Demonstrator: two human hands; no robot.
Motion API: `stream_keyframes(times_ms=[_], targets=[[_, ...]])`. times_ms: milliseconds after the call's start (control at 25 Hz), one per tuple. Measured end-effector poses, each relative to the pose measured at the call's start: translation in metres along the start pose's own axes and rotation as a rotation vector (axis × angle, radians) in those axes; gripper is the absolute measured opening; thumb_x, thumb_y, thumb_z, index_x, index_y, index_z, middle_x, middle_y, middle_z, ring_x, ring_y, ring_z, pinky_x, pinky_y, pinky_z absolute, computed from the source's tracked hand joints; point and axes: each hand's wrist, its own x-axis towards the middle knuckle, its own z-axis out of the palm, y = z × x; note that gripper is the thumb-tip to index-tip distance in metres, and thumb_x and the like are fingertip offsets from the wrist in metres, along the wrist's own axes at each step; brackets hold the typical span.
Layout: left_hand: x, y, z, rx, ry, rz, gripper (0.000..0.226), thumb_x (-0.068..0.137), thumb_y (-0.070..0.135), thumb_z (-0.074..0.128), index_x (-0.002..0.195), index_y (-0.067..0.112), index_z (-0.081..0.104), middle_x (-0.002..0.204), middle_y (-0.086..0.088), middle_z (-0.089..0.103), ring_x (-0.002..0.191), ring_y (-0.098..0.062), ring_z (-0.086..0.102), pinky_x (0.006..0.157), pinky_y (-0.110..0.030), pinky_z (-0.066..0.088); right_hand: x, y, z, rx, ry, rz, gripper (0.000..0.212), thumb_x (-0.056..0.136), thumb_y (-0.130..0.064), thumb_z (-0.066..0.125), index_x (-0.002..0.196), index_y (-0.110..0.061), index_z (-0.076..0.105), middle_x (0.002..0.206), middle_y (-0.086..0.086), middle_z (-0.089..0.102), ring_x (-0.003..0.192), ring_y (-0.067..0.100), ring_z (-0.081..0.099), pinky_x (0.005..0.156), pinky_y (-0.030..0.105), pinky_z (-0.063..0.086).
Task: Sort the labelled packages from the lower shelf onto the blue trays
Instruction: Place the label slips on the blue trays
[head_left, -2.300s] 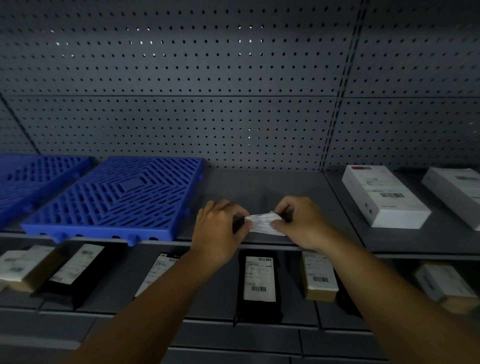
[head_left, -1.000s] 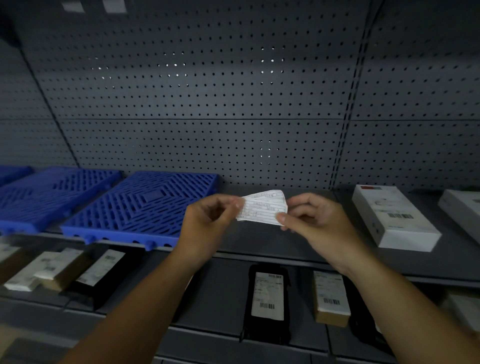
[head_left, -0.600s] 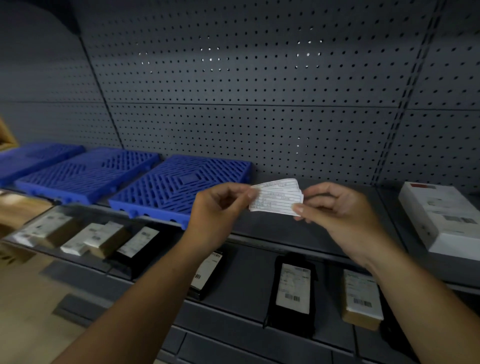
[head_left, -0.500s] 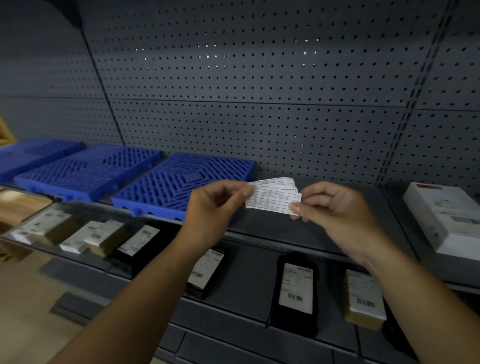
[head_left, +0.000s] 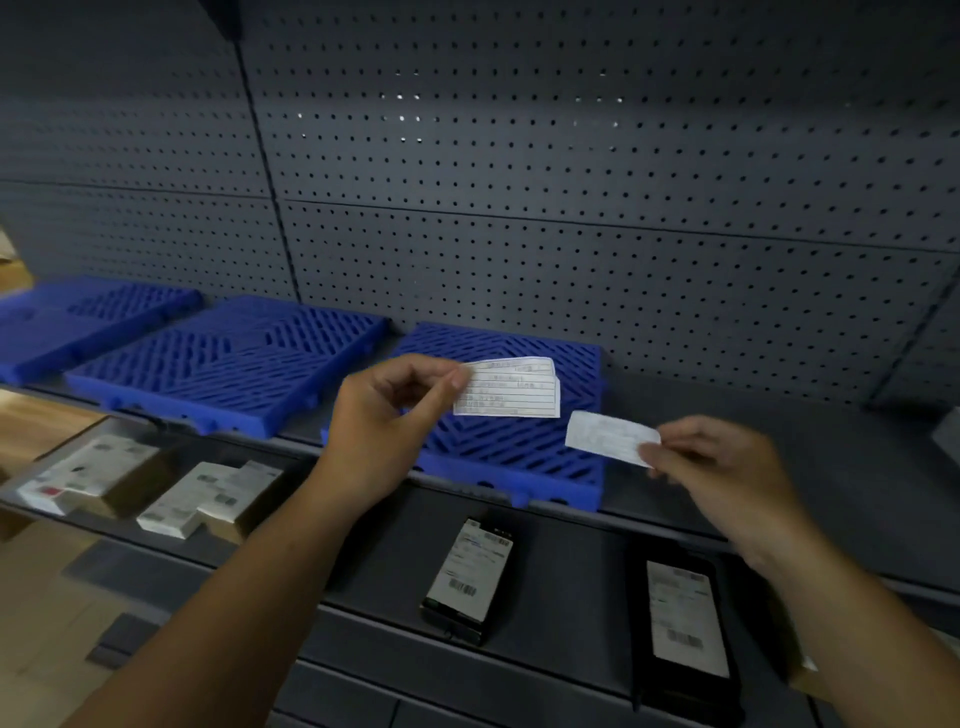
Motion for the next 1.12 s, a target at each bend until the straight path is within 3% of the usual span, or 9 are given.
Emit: stream_keyframes(times_ms=[240,440,600,680,760,840,920,1000,1120], targets=[[0.012,-0.023,-0.068,0.007,-0.034,-0.019,0.007,0.095,0.017,0.069,0.093,0.014,0.075,0.097,-0.005,0.077,0.092,-0.016,0.074,0.087,-0.022,0.058,0.001,-0.031,0.096,-0.003,-0.042,0.029,0.005,0.083,-0.010,0.081,0.082,-0.010,0.075,0.063,0.002,0.075,0.053,0.003,0.067,0.051,0.012,0.049],[0.009,-0.034,-0.087,-0.056,-0.015,-0.049,0.010,0.092,0.022,0.070,0.094,0.015,0.076,0.096,-0.002,0.078,0.092,-0.016,0.074,0.087,-0.022,0.057,0.000,-0.028,0.124,-0.075,-0.046,0.009,0.007,0.086,-0.020,0.078,0.081,-0.016,0.079,0.067,-0.006,0.075,0.059,0.001,0.069,0.053,0.010,0.049],[0.004,-0.035,-0.086,-0.060,-0.022,-0.056,0.014,0.092,0.023,0.070,0.095,0.011,0.076,0.095,-0.002,0.078,0.092,-0.018,0.075,0.087,-0.024,0.058,0.002,-0.019,0.131,-0.318,0.011,-0.059,0.008,0.088,-0.021,0.076,0.080,-0.020,0.074,0.076,-0.011,0.073,0.071,0.004,0.068,0.069,0.027,0.056],[0.004,-0.034,-0.085,-0.043,-0.027,-0.049,0.012,0.092,0.022,0.070,0.096,0.012,0.077,0.096,-0.002,0.079,0.091,-0.017,0.075,0.086,-0.023,0.058,-0.001,-0.014,0.132,-0.423,0.026,-0.108,0.006,0.087,-0.022,0.076,0.084,-0.022,0.071,0.080,-0.016,0.068,0.076,0.001,0.065,0.065,0.018,0.049],[0.006,-0.033,-0.083,-0.021,-0.031,-0.039,0.010,0.094,0.020,0.071,0.097,0.013,0.078,0.096,-0.002,0.079,0.090,-0.016,0.075,0.085,-0.022,0.058,-0.003,-0.010,0.132,-0.454,0.078,-0.192,0.013,0.086,-0.024,0.076,0.094,-0.019,0.068,0.089,-0.009,0.066,0.081,0.005,0.062,0.066,0.013,0.042],[0.007,-0.032,-0.082,-0.003,-0.037,-0.026,0.010,0.096,0.019,0.070,0.098,0.013,0.078,0.094,-0.002,0.079,0.089,-0.017,0.075,0.084,-0.021,0.058,-0.006,-0.016,0.128,-0.390,0.145,-0.367,0.012,0.088,-0.027,0.073,0.096,-0.021,0.067,0.093,-0.008,0.064,0.079,0.004,0.057,0.065,0.007,0.039],[0.007,-0.032,-0.080,0.020,-0.051,-0.012,0.011,0.097,0.019,0.069,0.100,0.012,0.078,0.095,-0.003,0.079,0.090,-0.018,0.075,0.084,-0.022,0.058,-0.010,-0.030,0.125,-0.220,0.092,-0.486,0.004,0.090,-0.033,0.069,0.090,-0.029,0.068,0.086,-0.012,0.066,0.078,0.007,0.060,0.065,0.007,0.043],[0.005,-0.031,-0.081,0.044,-0.069,0.002,0.011,0.097,0.019,0.069,0.101,0.014,0.078,0.097,-0.003,0.079,0.092,-0.019,0.075,0.084,-0.024,0.058,-0.014,-0.042,0.128,-0.087,-0.022,-0.498,0.010,0.089,-0.041,0.070,0.086,-0.032,0.069,0.083,-0.010,0.069,0.076,0.011,0.063,0.064,0.011,0.047],[0.000,-0.027,-0.090,0.080,-0.034,-0.005,0.009,0.097,0.018,0.070,0.099,0.017,0.078,0.096,-0.001,0.079,0.091,-0.017,0.075,0.082,-0.022,0.057,-0.015,-0.051,0.146,-0.060,-0.131,-0.499,0.011,0.085,-0.038,0.078,0.083,-0.030,0.070,0.080,-0.011,0.070,0.073,0.013,0.064,0.063,0.016,0.050]])
